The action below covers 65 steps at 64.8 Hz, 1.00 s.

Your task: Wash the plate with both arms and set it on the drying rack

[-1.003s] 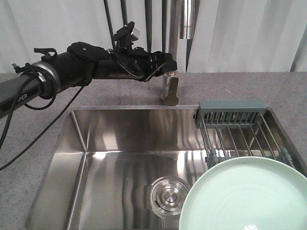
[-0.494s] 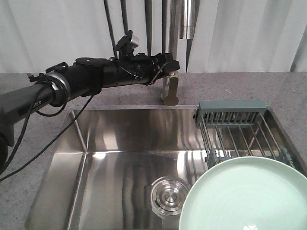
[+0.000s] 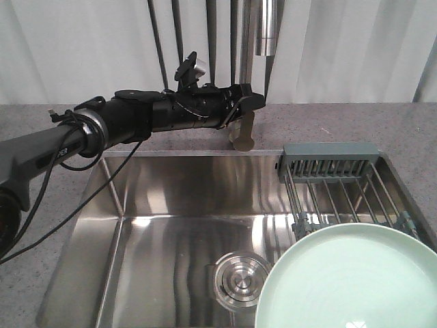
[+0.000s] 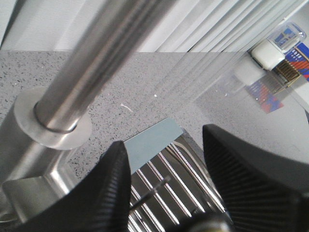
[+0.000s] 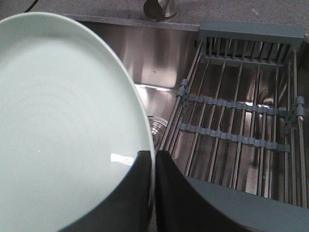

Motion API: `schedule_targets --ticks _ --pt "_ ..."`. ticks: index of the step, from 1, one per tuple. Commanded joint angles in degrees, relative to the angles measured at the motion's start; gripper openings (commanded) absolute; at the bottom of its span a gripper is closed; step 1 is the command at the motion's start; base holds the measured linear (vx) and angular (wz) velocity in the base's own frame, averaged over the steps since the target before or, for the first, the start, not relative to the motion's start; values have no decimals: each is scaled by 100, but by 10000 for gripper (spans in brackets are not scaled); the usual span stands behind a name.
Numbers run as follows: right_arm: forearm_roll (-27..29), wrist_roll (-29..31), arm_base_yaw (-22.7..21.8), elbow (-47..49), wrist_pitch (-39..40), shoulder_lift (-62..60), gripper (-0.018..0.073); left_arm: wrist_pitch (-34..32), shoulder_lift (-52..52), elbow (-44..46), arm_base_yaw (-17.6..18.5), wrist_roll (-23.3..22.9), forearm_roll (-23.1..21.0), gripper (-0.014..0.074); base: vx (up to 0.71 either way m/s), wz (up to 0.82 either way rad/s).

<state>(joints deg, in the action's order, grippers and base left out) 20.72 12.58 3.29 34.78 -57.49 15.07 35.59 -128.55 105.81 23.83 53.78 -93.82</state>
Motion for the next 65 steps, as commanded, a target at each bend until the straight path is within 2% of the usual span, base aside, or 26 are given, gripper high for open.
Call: schedule_targets --ticks 1,13,32,58,65 --pt "94 -13 -16 134 386 67 -1 504 380 201 55 20 -222 355 0 0" --pt "94 -13 -16 134 386 67 -1 889 380 201 49 1 127 355 0 0" --pt "94 -13 -16 134 386 67 -1 1447 380 201 49 -442 775 355 0 0" --pt "94 -13 -16 134 380 67 -1 1483 439 201 28 -442 739 355 0 0" --pt "94 -13 -16 134 380 67 -1 1544 506 201 -102 -449 753 339 0 0"
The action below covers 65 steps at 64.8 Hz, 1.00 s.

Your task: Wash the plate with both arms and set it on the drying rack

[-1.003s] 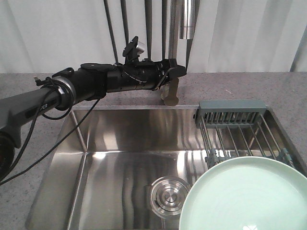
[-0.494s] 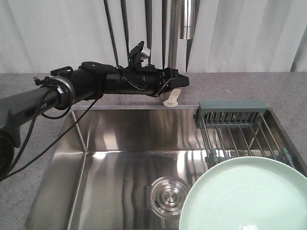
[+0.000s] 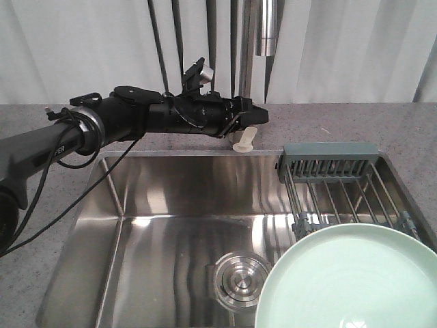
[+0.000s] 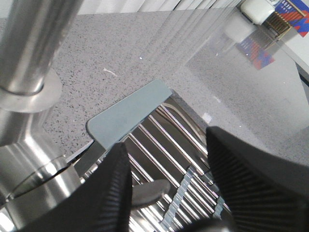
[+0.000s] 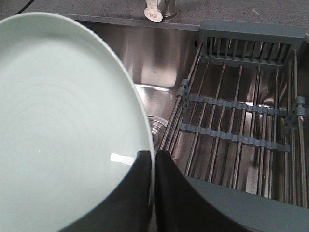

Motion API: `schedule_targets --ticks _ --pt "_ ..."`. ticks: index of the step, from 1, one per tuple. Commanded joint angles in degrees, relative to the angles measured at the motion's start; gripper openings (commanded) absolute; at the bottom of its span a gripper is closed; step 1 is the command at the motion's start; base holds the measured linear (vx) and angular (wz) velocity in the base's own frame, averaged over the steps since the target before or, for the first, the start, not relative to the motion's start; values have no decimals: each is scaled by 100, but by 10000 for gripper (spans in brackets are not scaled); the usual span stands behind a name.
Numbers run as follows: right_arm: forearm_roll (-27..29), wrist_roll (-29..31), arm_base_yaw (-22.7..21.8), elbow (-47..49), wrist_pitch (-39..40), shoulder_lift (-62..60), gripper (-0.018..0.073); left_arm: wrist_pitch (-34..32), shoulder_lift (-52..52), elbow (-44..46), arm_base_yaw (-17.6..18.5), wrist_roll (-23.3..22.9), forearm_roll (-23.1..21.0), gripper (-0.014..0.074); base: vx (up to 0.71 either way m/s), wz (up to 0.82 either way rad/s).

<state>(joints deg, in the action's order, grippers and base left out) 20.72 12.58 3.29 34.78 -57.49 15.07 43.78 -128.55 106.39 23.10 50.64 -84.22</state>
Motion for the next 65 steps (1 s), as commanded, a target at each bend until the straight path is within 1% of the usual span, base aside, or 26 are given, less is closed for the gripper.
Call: schedule_targets --ticks 1,6,12,15,21,28,31,38,49,59,65 --pt "94 -13 -16 134 380 67 -1 748 521 143 -62 -141 -207 333 0 0" --pt "94 -13 -16 134 380 67 -1 845 599 143 -218 -303 -171 298 0 0" --pt "94 -13 -16 134 380 67 -1 985 691 143 -475 -562 -130 229 0 0" --pt "94 -13 -16 134 380 67 -1 1124 752 143 -627 -636 -74 180 0 0" --pt "94 -13 -16 134 380 67 -1 1455 890 143 -908 -781 271 102 0 0" --pt "94 -13 -16 134 380 67 -1 1816 1087 143 -1205 -1161 892 -8 0 0" --pt "94 -13 -16 134 380 67 -1 1908 1211 143 -1329 -1340 1277 -9 0 0" --pt "94 -13 -16 134 380 67 -1 1997 1534 143 -1592 -1800 1910 -8 0 0" --pt "94 -13 -16 134 385 67 -1 2166 2245 143 -2074 -2329 2729 -7 0 0" --pt "94 -13 -16 134 385 67 -1 2612 3043 143 -2603 -2536 3489 -7 0 0" --pt "94 -13 -16 134 385 67 -1 2813 3575 143 -2905 -2631 4047 -7 0 0"
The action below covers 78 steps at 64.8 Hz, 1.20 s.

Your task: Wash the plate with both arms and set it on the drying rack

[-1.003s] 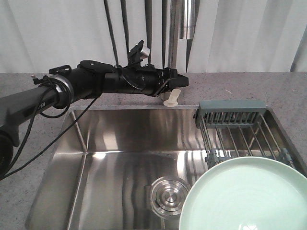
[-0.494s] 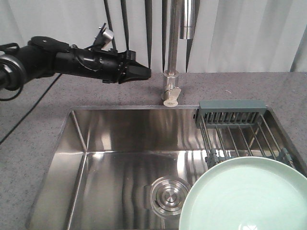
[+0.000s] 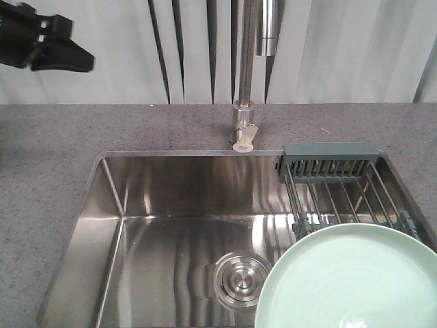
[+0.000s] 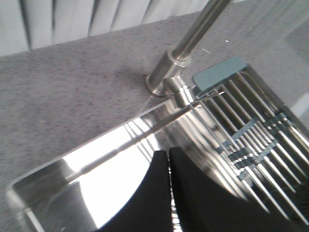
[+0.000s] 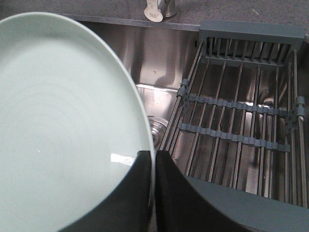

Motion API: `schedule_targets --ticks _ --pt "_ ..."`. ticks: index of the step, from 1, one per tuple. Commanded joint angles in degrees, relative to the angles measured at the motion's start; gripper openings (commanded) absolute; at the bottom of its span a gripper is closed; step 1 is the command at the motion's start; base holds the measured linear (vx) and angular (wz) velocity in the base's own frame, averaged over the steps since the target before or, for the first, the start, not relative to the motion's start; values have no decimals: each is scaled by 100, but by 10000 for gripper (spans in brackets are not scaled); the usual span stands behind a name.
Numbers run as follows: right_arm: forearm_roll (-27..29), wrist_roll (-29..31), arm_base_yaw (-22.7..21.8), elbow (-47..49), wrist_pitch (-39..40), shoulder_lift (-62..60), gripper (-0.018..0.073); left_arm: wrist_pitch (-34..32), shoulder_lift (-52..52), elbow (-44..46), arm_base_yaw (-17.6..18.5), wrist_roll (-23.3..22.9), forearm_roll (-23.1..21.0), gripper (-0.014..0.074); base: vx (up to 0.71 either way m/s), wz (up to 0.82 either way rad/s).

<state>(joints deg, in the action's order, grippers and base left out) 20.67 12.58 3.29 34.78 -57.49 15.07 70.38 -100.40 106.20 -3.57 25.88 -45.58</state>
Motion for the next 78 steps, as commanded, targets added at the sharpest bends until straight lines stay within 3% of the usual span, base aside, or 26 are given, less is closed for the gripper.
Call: schedule_targets --ticks 1,16,26,35,47,63,78 --pt "99 -13 -16 134 385 67 -1 154 840 161 -302 -203 311 -7 0 0" --pt "99 -13 -16 134 385 67 -1 157 2072 136 -788 -499 1140 -7 0 0" --pt "99 -13 -16 134 385 67 -1 9 2934 -376 -817 -488 1174 -7 0 0" --pt "99 -13 -16 134 385 67 -1 -432 3910 -1451 -817 -477 1252 -7 0 0" --pt "99 -13 -16 134 379 67 -1 -1538 5587 -3637 -811 -499 1639 -7 0 0" --pt "99 -13 -16 134 384 67 -1 -2498 7421 -6258 -811 -614 1620 -7 0 0" --pt "106 -13 -16 134 384 67 -1 -2897 8365 -7423 -723 -635 1570 -7 0 0"
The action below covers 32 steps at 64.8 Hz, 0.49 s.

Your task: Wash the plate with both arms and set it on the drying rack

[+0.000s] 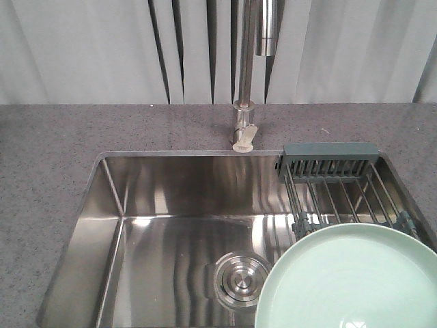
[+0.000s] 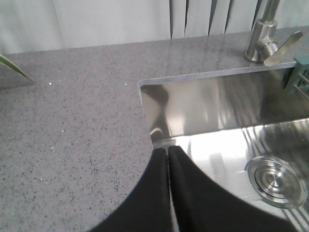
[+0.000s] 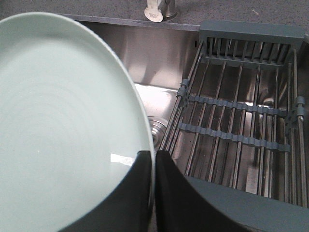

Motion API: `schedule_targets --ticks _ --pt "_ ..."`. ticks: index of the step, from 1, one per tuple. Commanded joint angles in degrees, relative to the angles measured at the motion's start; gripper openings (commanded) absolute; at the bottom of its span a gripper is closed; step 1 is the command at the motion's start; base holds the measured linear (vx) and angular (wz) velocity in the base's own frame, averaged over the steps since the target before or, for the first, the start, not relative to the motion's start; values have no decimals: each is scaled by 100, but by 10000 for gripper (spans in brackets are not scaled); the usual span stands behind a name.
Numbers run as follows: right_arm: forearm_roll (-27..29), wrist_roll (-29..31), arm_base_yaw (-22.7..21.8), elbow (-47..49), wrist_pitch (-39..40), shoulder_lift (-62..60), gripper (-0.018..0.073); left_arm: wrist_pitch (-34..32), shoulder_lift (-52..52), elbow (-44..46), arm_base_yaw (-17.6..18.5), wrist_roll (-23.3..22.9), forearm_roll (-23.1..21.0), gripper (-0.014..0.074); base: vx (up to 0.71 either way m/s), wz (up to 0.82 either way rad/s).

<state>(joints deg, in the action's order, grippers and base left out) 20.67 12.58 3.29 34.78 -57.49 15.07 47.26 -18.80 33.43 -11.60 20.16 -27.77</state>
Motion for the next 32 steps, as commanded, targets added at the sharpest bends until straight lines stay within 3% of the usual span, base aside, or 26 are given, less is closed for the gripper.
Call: schedule_targets --ticks 1,12,21,32 --pt "106 -13 -16 134 384 67 -1 -600 254 -181 99 -62 -211 -7 0 0" --pt "101 -13 -16 134 384 67 -1 -622 889 -461 309 -55 -266 -7 0 0" --pt "115 -30 -16 134 374 67 -1 -673 1340 -740 329 -43 -1 -7 0 0" --pt "115 -31 -16 134 385 67 -1 -814 1518 -762 334 -20 -9 -6 0 0"
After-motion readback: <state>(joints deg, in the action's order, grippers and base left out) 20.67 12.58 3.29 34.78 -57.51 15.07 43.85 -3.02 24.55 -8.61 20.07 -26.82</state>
